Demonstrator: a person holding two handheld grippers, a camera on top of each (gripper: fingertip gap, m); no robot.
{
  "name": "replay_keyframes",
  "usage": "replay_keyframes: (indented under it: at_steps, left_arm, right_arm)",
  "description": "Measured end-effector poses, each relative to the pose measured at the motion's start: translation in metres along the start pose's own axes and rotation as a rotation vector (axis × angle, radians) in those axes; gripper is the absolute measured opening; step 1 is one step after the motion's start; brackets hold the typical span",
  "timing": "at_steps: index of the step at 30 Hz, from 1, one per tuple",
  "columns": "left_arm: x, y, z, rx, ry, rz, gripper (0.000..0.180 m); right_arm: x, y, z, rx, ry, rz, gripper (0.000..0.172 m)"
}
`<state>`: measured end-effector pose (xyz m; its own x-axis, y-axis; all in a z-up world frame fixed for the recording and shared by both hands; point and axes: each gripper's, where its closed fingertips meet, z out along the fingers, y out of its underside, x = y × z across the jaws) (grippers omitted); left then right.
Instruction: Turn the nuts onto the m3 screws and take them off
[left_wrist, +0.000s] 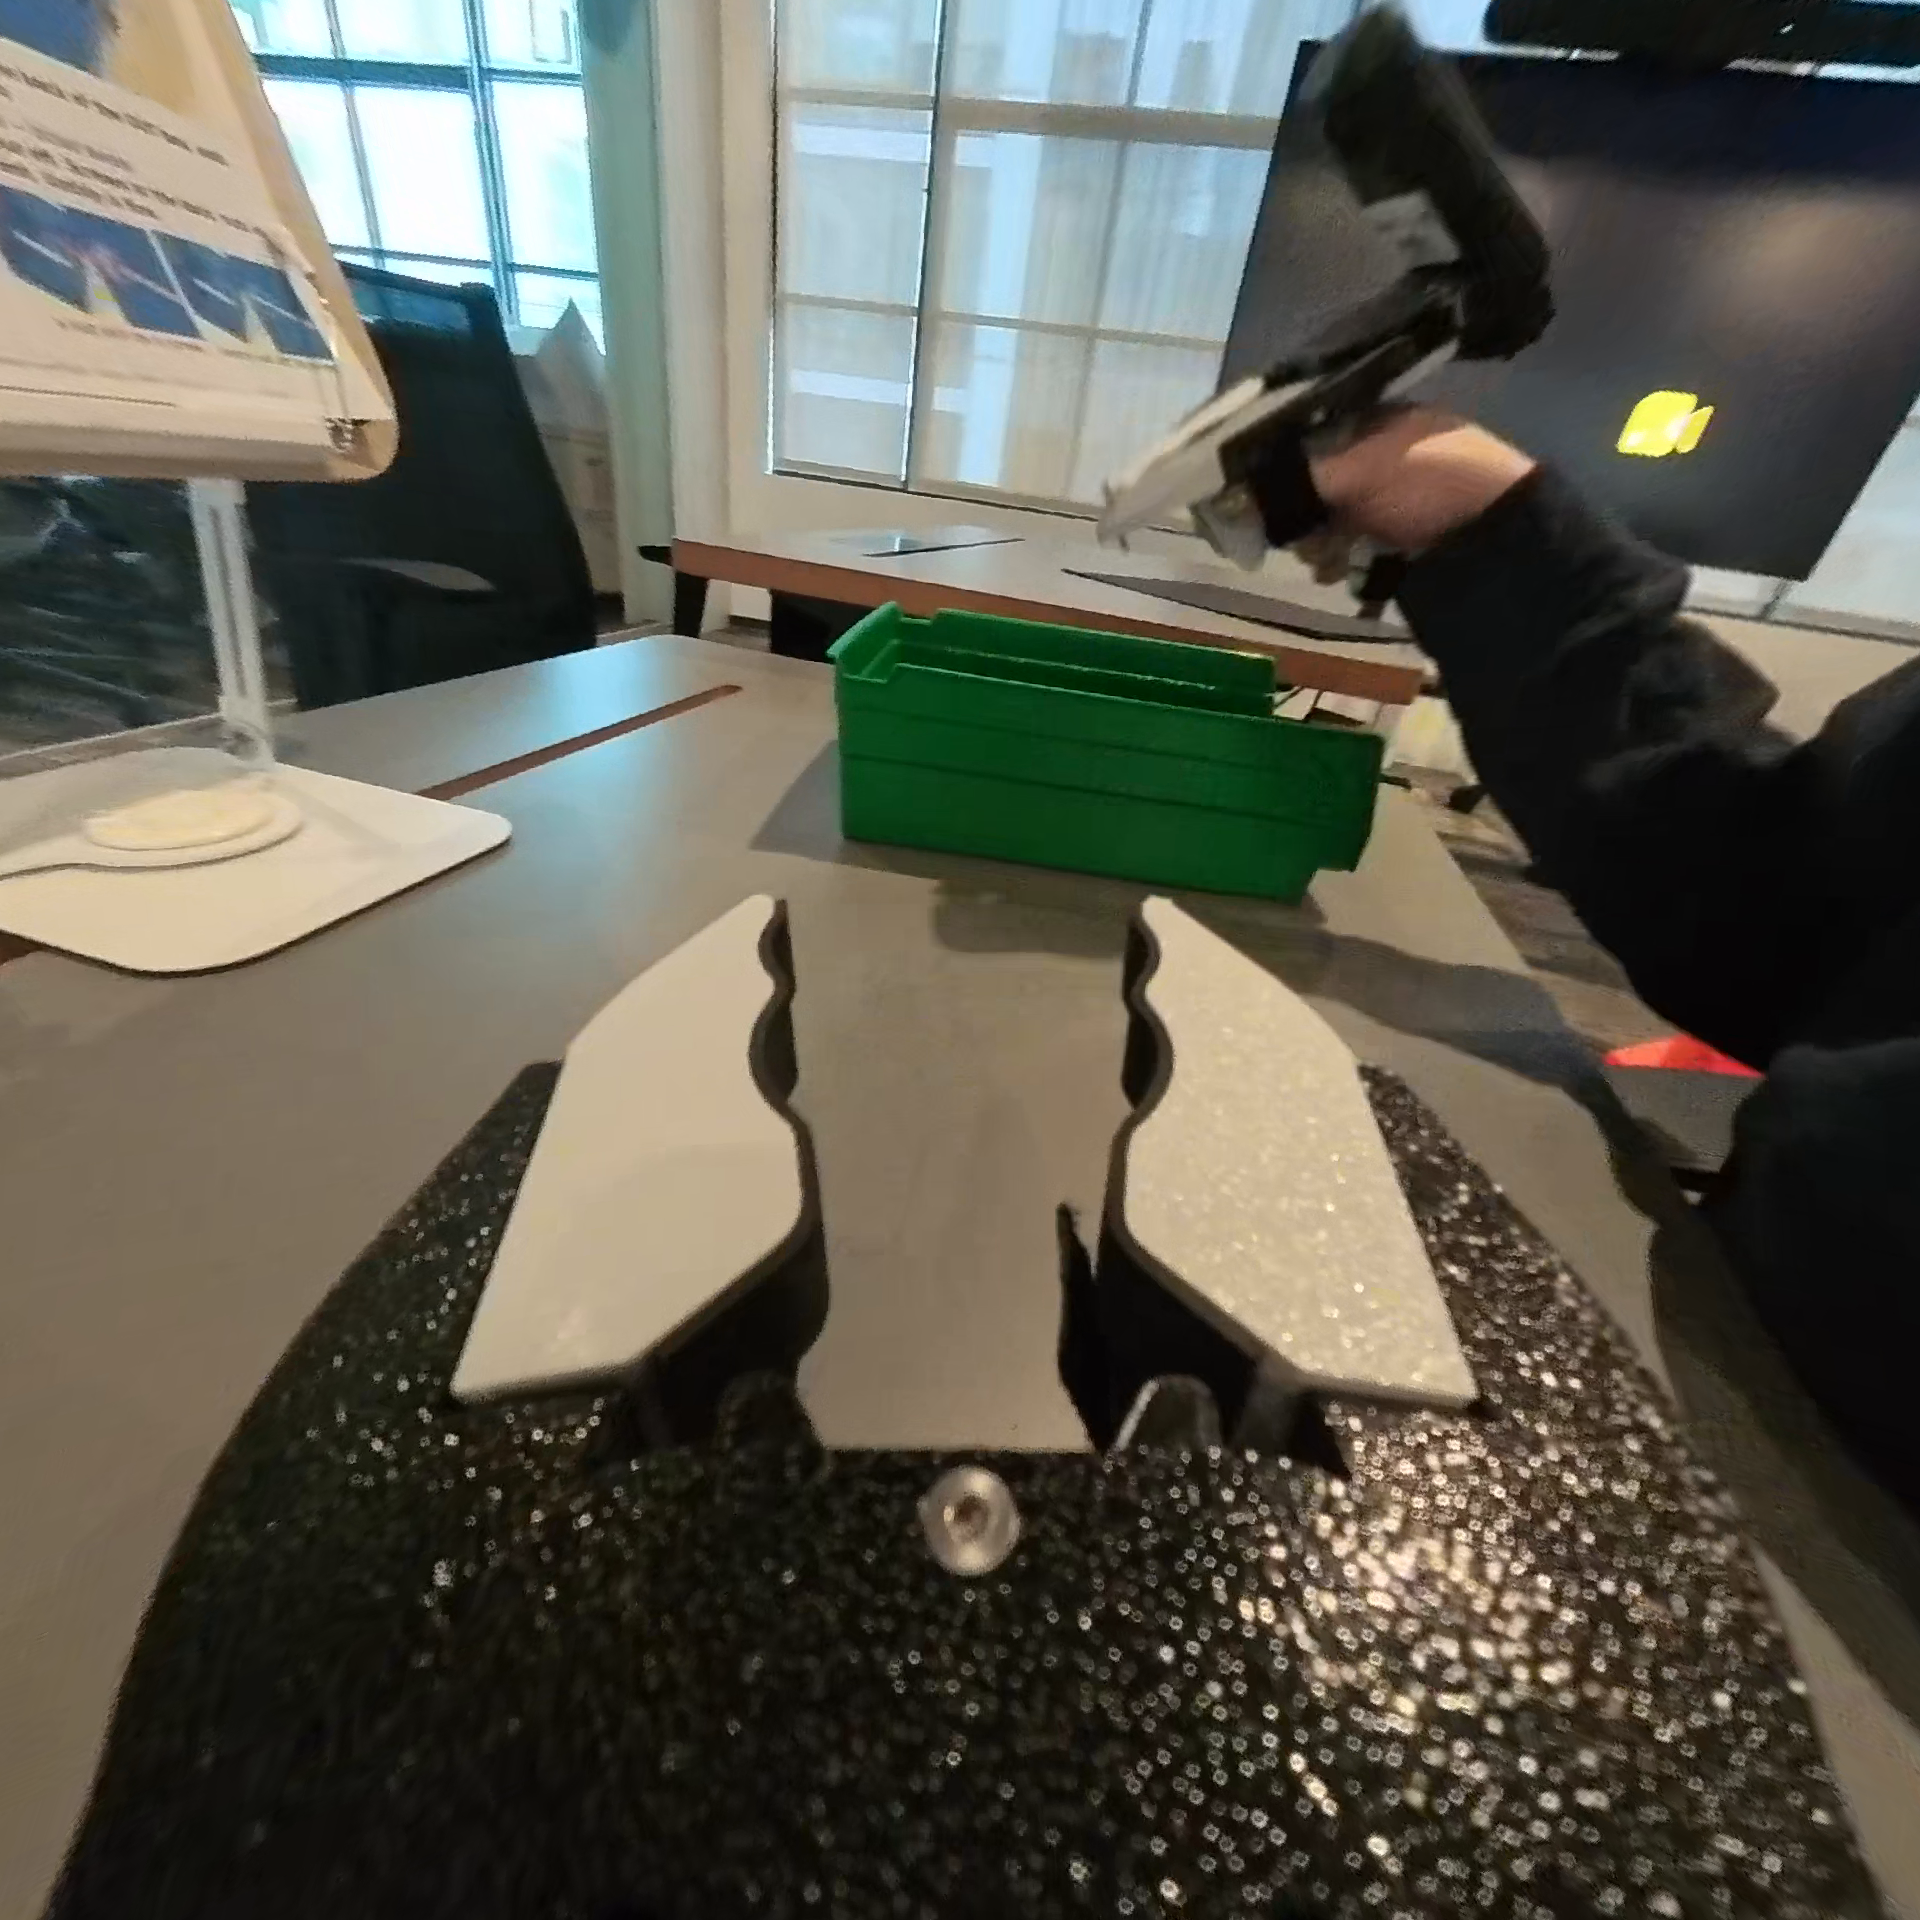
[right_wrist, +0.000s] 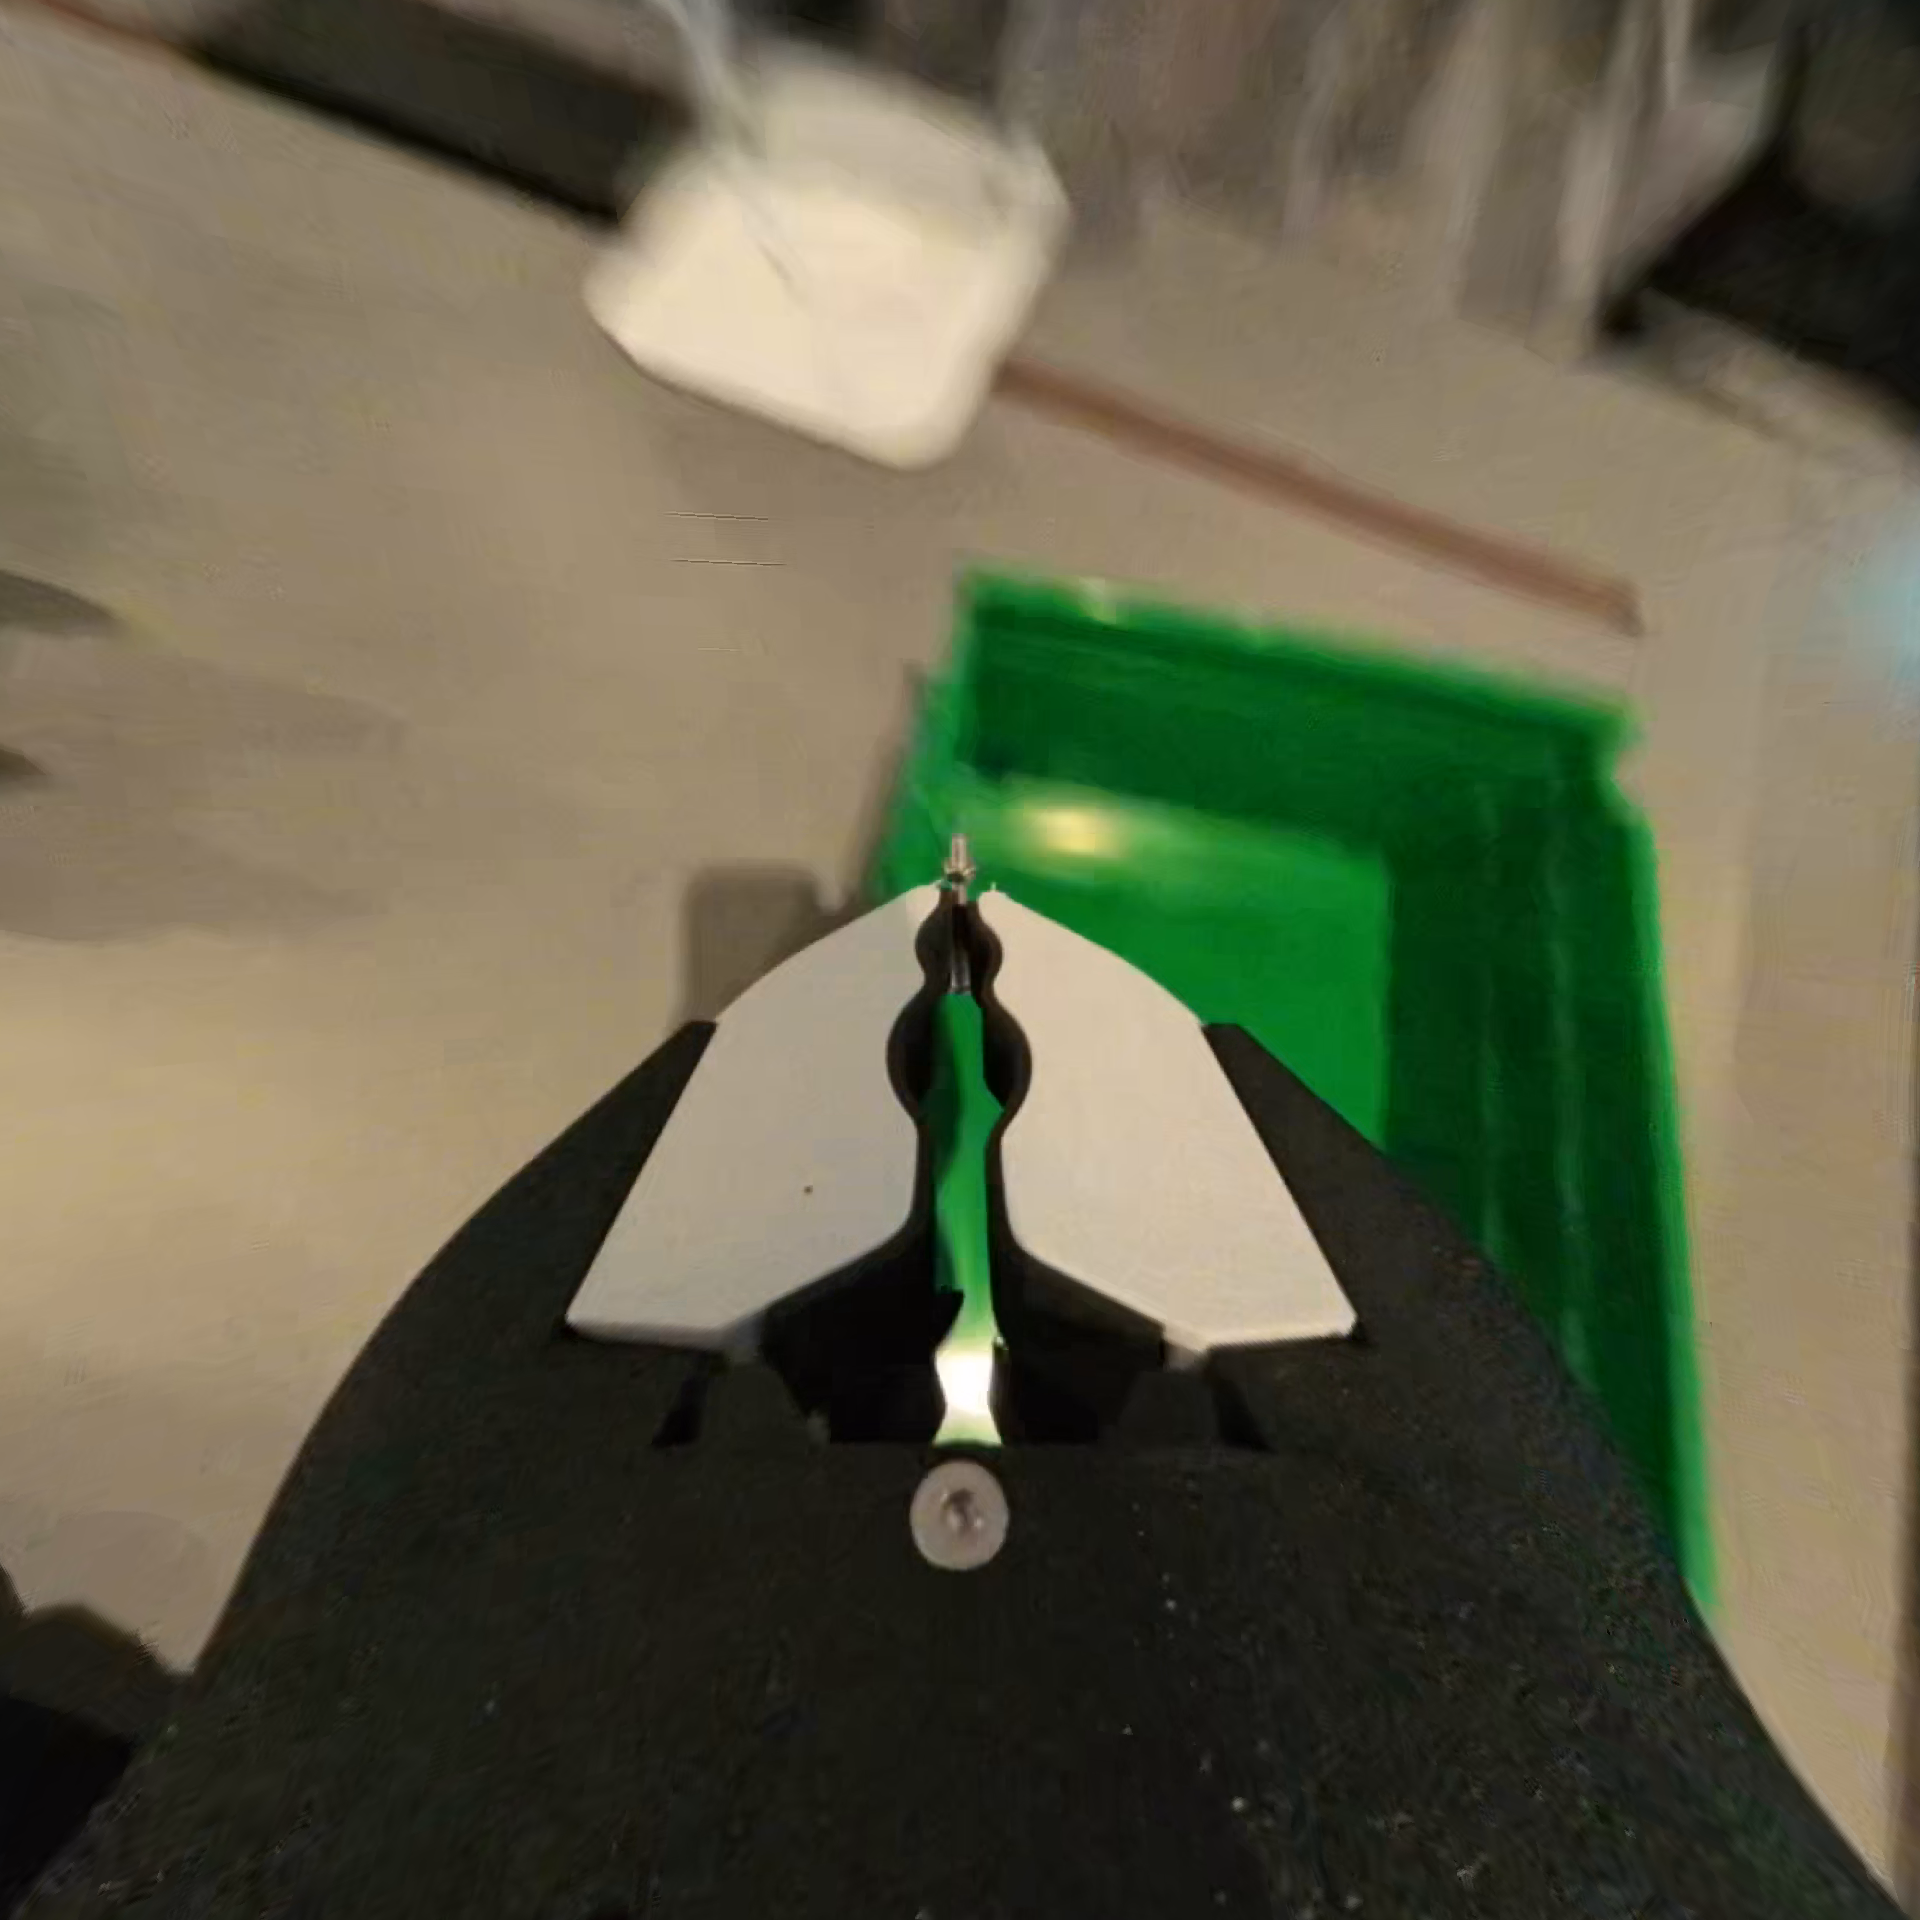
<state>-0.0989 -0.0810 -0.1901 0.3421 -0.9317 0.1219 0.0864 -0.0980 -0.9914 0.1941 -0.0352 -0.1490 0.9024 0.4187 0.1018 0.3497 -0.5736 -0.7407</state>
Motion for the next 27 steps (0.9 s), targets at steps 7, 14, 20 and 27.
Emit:
replay_keyframes:
  at_steps: [7,14,20,27]
  left_arm:
    - [-0.001,-0.005,-0.007,0.05,-0.056,0.119,0.046]
    - [-0.015,0.0,-0.008,0.027,-0.196,0.218,0.04]
    - [-0.015,0.0,-0.008,0.028,-0.198,0.216,0.039]
    - [-0.018,0.001,-0.009,0.037,-0.202,0.203,0.036]
  right_arm:
    - [0.073,0.134,0.032,-0.592,0.137,0.096,0.002]
    - [0.069,0.177,0.048,-0.8,0.107,0.131,0.002]
    - [0.07,0.174,0.051,-0.78,0.13,0.162,0.008]
    - [0.072,0.138,0.024,-0.619,0.221,0.192,0.027]
